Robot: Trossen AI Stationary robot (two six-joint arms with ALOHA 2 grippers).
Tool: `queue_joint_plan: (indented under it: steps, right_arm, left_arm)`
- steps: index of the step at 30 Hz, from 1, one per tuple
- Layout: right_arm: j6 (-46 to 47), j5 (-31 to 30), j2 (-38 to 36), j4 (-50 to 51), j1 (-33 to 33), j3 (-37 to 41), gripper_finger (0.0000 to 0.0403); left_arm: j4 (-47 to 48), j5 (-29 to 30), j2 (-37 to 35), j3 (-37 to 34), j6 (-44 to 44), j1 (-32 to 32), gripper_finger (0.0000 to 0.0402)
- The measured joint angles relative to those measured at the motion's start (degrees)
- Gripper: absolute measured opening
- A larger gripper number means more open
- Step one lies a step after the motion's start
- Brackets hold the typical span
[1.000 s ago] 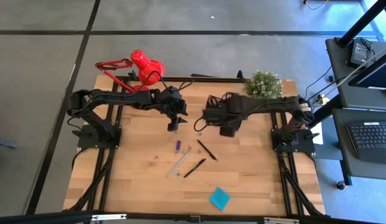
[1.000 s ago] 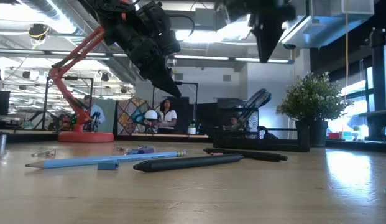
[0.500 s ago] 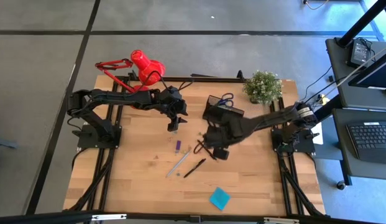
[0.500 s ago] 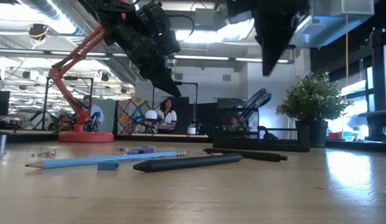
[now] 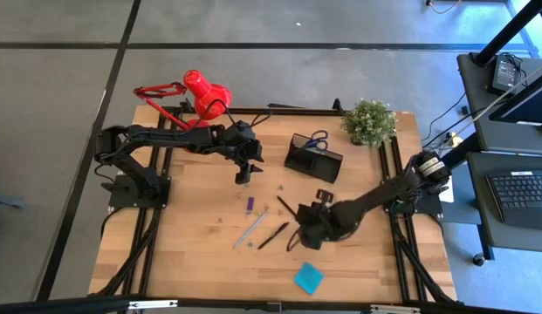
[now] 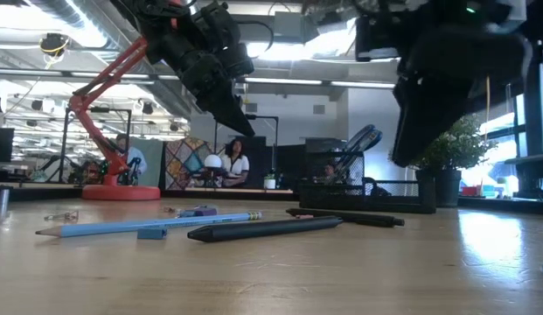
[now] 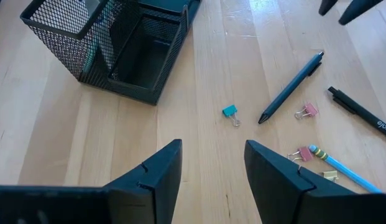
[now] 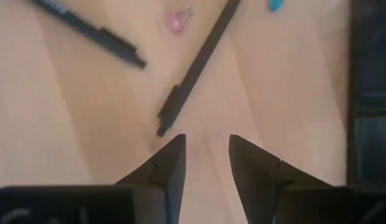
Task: Pick and place office supplies into organizer
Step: Put the top black pen into the black desk organizer
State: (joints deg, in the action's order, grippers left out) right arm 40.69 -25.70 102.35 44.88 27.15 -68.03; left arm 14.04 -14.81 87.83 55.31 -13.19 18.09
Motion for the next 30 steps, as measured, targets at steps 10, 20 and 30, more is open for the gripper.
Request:
queue_joint_plan:
  steps: [10,20,30]
  right_arm:
    - [6.83,-13.19,0.0,-18.65,8.51,9.52,0.0126]
    - [9.8,-16.76,0.0,-42.91,10.27,22.76,0.0126]
    - [6.53,-13.87,0.0,-48.41,10.3,26.09,0.0141]
  left_arm:
    - [-0.04,0.0,0.0,0.0,0.0,0.0,0.0168]
    - [-0.04,0.0,0.0,0.0,0.19,0.01,0.0168]
    - [-0.07,0.0,0.0,0.0,0.0,0.01,0.0168]
